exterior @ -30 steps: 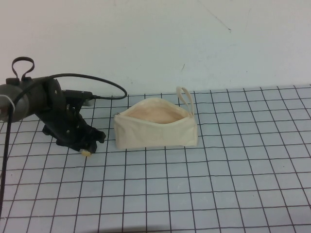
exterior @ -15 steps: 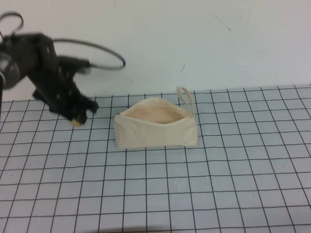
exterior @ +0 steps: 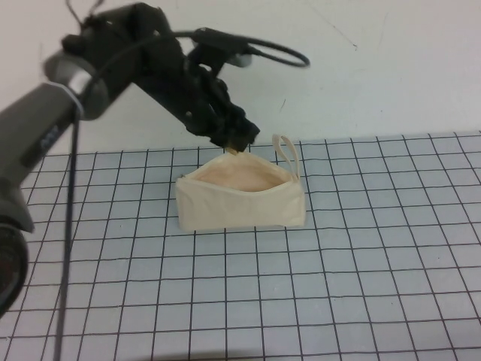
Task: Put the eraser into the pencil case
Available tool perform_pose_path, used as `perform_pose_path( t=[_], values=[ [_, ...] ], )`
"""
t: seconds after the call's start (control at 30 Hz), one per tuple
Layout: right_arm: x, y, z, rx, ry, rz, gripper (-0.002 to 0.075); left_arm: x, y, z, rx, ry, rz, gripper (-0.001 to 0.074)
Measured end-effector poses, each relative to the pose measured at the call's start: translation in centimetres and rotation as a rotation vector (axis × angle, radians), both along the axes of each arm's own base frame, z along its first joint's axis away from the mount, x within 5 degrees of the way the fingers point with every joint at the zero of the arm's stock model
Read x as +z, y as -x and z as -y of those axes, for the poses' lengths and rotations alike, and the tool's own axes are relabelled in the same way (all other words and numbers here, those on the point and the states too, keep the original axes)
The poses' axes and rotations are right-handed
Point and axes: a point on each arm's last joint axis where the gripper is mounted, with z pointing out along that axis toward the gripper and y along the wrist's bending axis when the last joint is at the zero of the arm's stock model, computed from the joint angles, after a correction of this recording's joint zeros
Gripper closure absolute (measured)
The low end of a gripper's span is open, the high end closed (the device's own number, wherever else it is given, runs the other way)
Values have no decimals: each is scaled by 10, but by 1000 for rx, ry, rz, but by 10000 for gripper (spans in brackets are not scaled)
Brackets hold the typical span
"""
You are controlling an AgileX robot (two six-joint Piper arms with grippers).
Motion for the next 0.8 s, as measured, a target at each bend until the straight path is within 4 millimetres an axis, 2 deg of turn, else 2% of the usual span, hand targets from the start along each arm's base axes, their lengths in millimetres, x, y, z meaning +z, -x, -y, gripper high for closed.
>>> perform_pose_path(
  t=[0.07, 0.2, 0.27, 0.33, 0.4, 0.47, 0.53, 0.67, 0.8],
  values=[
    [0, 0, 0, 0, 0, 0, 726, -6, -1, 8, -13, -42, 33, 502],
    [0, 0, 0, 0, 0, 0, 726, -9, -5, 8, 11, -98, 71, 302],
    [0, 0, 0, 0, 0, 0, 726, -9, -6, 5, 28, -121, 79, 276],
    [0, 0, 0, 0, 0, 0, 726, -5, -5, 1, 63, -149, 88, 338],
    [0, 0, 0, 0, 0, 0, 726, 3, -3, -5, 112, -175, 102, 456],
    [0, 0, 0, 0, 0, 0, 726, 18, 0, -13, 163, -206, 136, 594],
    [0, 0, 0, 0, 0, 0, 726, 42, 9, -23, 226, -221, 193, 673],
    [0, 0, 0, 0, 0, 0, 726, 106, 38, -46, 353, -210, 344, 722],
    [0, 0, 0, 0, 0, 0, 726, 177, 87, -74, 458, -139, 512, 732]
  ],
)
